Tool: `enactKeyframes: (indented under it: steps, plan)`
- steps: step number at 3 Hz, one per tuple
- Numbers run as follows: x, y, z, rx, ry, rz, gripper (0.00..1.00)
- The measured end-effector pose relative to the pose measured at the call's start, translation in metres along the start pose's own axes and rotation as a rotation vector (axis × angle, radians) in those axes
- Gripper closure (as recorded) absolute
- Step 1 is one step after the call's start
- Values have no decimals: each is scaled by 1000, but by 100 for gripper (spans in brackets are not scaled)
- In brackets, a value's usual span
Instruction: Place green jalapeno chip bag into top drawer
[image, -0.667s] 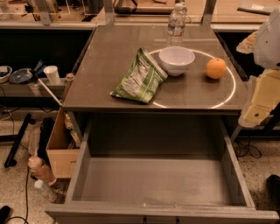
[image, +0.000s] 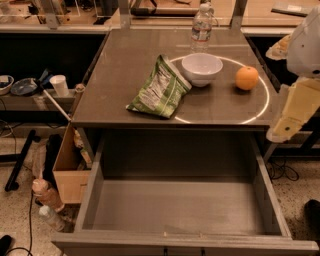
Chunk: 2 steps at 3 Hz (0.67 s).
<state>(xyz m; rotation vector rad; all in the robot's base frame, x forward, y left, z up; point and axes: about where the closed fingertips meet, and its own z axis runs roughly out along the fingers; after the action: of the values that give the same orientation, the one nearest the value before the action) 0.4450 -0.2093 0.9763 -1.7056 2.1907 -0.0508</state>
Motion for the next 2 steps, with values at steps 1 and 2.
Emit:
enactKeyframes:
  steps: [1, 2]
  plan:
    - [-16, -9, 6, -11, -70, -2, 0]
    - [-36, -15, 15, -21, -109, -17, 0]
